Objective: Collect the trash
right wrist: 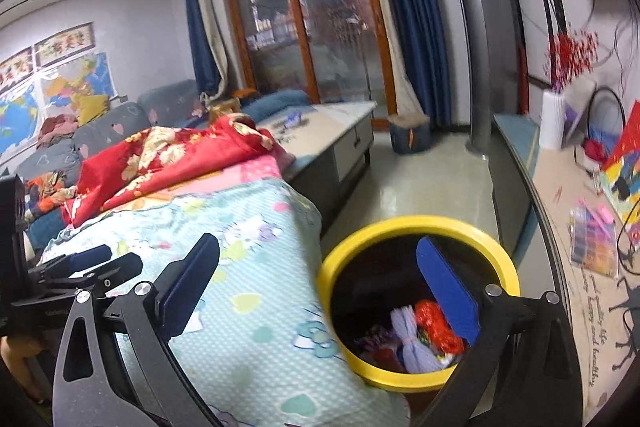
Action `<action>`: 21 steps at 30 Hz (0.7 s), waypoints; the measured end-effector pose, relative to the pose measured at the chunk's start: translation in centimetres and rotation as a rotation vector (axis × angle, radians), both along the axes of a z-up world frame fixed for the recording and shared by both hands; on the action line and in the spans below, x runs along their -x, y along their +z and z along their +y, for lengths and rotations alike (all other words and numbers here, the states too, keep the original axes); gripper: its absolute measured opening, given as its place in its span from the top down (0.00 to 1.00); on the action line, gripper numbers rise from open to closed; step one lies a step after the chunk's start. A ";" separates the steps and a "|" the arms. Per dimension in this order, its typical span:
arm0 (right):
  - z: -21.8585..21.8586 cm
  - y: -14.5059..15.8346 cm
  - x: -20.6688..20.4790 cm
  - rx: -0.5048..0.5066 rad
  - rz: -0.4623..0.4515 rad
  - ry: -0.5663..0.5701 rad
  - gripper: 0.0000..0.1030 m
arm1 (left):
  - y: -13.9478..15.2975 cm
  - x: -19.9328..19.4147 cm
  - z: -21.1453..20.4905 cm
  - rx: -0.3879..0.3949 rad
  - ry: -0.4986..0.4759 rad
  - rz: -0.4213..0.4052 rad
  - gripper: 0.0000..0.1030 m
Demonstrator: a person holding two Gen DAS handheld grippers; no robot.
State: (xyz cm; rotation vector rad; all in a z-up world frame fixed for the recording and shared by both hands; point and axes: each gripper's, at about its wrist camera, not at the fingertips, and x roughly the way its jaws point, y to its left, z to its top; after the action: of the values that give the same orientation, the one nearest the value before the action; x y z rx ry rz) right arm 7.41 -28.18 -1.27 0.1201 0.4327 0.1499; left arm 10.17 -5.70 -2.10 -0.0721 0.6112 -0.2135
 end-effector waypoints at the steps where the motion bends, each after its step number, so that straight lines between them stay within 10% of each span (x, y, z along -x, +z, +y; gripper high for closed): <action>1: 0.6 0.0 0.4 0.013 -0.024 -0.003 0.06 | 0.1 0.2 0.4 -0.001 0.008 -0.009 0.11; 21: 3.8 -1.4 3.2 0.096 -0.167 -0.112 0.06 | 0.2 4.9 2.8 0.021 0.062 -0.116 0.11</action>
State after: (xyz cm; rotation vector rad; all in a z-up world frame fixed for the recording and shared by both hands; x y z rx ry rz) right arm 4.22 -24.35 -2.71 0.0371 0.2650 0.0281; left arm 5.25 -2.88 -1.93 -0.0984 0.4907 -0.1632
